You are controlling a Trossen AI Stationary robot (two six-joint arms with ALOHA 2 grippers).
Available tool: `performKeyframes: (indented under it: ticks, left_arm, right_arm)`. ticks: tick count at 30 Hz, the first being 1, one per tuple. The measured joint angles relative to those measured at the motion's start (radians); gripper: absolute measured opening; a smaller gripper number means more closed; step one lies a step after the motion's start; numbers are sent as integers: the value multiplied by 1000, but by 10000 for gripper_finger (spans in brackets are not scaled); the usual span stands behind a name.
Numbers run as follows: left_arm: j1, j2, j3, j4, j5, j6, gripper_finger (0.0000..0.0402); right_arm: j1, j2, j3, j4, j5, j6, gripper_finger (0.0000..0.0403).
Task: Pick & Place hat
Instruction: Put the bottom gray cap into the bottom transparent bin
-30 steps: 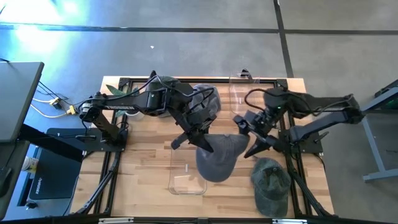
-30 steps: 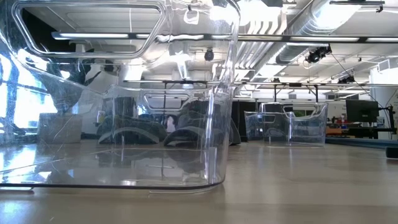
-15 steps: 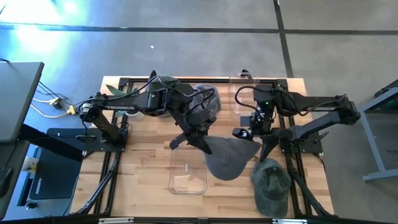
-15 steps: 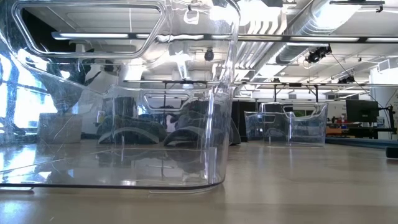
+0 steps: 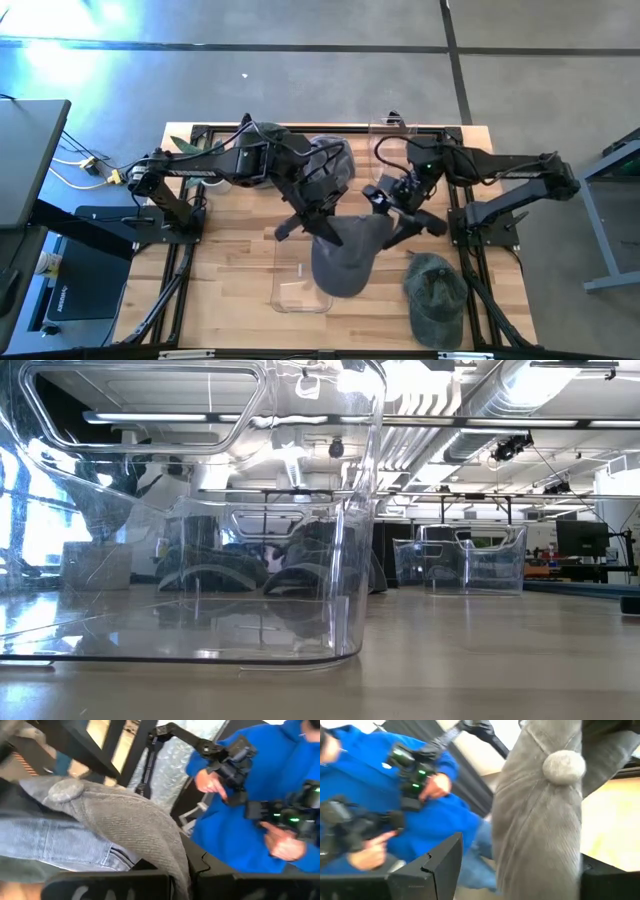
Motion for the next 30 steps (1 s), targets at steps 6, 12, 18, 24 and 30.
performKeyframes:
  ticks: [6,12,18,24,30]
  left_arm:
    - [0,0,0,-15,-44,24,0]
    - [0,0,0,-48,-44,31,0]
    - [0,0,0,-47,-44,4,2]
    - [0,0,0,-45,-42,-50,45]
    - [2,14,0,-60,-40,-91,144]
  right_arm:
    - [34,0,0,-17,58,-72,198]
    - [44,-10,0,50,-22,41,128]
    - [48,-2,0,43,68,5,18]
    - [48,-2,0,37,130,-27,18]
    - [48,-2,0,-41,223,-59,9]
